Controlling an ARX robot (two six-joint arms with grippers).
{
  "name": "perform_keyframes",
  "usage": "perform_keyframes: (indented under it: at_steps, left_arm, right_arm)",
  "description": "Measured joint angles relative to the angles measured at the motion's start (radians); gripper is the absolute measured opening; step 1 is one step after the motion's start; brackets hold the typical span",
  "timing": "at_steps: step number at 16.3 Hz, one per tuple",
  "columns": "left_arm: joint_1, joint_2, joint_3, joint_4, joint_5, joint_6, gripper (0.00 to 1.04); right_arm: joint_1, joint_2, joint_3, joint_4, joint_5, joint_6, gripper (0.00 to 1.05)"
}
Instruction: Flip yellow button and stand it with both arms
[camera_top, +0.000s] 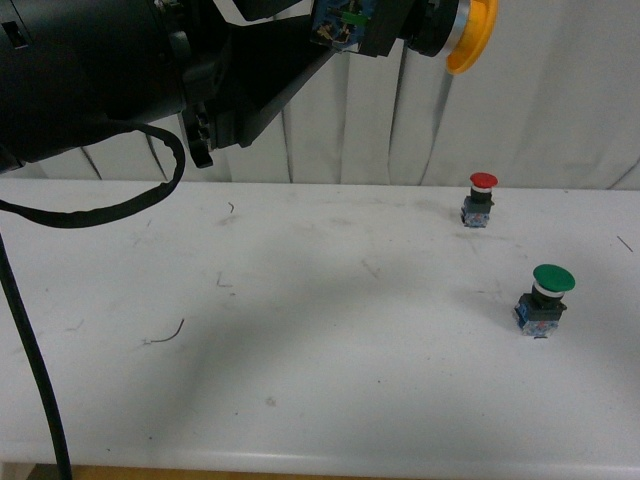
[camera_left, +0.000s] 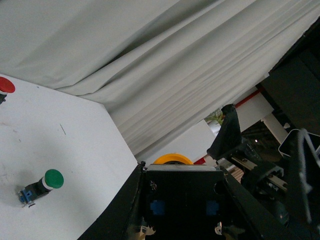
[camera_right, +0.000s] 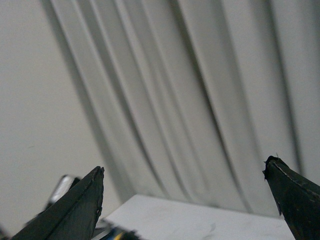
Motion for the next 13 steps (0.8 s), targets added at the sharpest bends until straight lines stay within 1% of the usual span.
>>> perform_keyframes:
  at_steps: [2,3,5,9,11,13]
  left_arm:
    - [0.003,0.0,0.0,0.0,0.0,0.0,0.36]
    - [0.003,0.0,0.0,0.0,0.0,0.0,0.36]
    - [0.004,0.0,-0.002,0.0,0.0,0.0,0.36]
    - [0.005,0.0,-0.009,0.0,0.003,0.0,0.36]
    - [0.005,0.0,-0.011,0.0,0.003,0.0,0.36]
    - [0.007,-0.001,-0.012,0.003,-0.004,0.0,0.36]
  right_arm:
    - [0.02,0.058,-0.016,0.002,-0.113,0.162,0.98]
    - [0.023,0.072,-0.024,-0.001,-0.129,0.189,0.98]
    - [0.045,0.128,-0.063,-0.015,-0.167,0.293,0.98]
    - [0.044,0.26,-0.054,-0.012,-0.178,0.478,0.98]
    - [0.074,0.307,-0.018,-0.008,-0.176,0.585,0.98]
    - [0.098,0.316,0.027,-0.01,-0.145,0.653,0.98]
